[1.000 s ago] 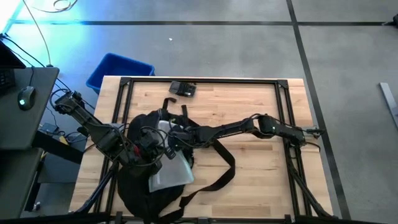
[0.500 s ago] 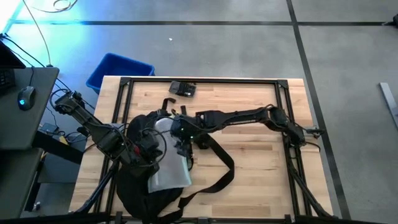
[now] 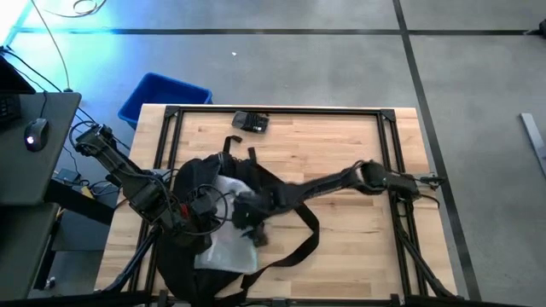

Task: Unpack backpack
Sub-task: Put the transparent zip bag into the black backpack

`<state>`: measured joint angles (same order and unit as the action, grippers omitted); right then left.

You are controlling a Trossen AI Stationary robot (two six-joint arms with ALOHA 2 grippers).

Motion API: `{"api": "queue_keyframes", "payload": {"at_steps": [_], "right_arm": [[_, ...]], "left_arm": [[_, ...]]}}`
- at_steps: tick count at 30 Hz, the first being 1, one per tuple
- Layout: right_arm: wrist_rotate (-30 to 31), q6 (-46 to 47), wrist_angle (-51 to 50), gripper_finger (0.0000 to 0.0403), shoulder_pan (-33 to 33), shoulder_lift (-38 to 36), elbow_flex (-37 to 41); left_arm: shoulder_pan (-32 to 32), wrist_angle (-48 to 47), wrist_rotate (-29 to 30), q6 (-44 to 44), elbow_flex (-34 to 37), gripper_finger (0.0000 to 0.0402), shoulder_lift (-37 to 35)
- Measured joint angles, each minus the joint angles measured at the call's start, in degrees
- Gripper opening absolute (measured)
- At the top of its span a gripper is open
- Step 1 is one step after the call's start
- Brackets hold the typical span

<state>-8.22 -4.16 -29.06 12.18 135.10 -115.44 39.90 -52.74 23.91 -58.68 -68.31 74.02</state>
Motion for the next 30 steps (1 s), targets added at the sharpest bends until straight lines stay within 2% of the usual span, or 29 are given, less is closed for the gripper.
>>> {"api": "queue_keyframes", "payload": {"at_steps": [4, 6, 9, 12, 15, 21, 24, 30], "right_arm": [[2.13, 20.05, 20.55, 0.0212, -0.09, 4.64, 0.17], [3.65, 29.0, 30.6, 0.0203, -0.79, 6.72, 0.15], [5.71, 36.81, 37.37, 0.0195, -2.67, 8.56, 0.05], [5.68, 40.15, 35.48, 0.0191, -3.96, 9.15, 0.0], [4.45, 39.57, 31.66, 0.019, -5.46, 8.86, 0.0], [-1.67, 41.36, 31.72, 0.019, -6.87, 8.71, 0.0], [-2.63, 41.84, 31.34, 0.019, -6.84, 8.64, 0.0], [-5.0, 41.4, 31.75, 0.019, -5.76, 7.37, 0.0]], "left_arm": [[0.04, -0.82, -0.23, -1.64, 0.0, 0.0, -0.17], [0.72, 0.62, -3.11, -1.24, -0.14, 0.0, -0.18], [1.72, -0.35, -4.6, -1.3, 0.67, 0.0, 0.09], [2.94, 2.59, -4.5, -4.46, 3.53, 0.0, 0.26], [4.24, 4.88, -4.17, -9.5, 7.99, 0.0, 0.56], [7.33, 12.27, -1.37, -21.48, 16.91, 0.0, 2.34], [8.83, 13.67, -1.19, -27.15, 20.59, 0.0, 4.19], [11.79, 6.27, -11.09, -37.61, 24.35, 0.0, 6.32]]}}
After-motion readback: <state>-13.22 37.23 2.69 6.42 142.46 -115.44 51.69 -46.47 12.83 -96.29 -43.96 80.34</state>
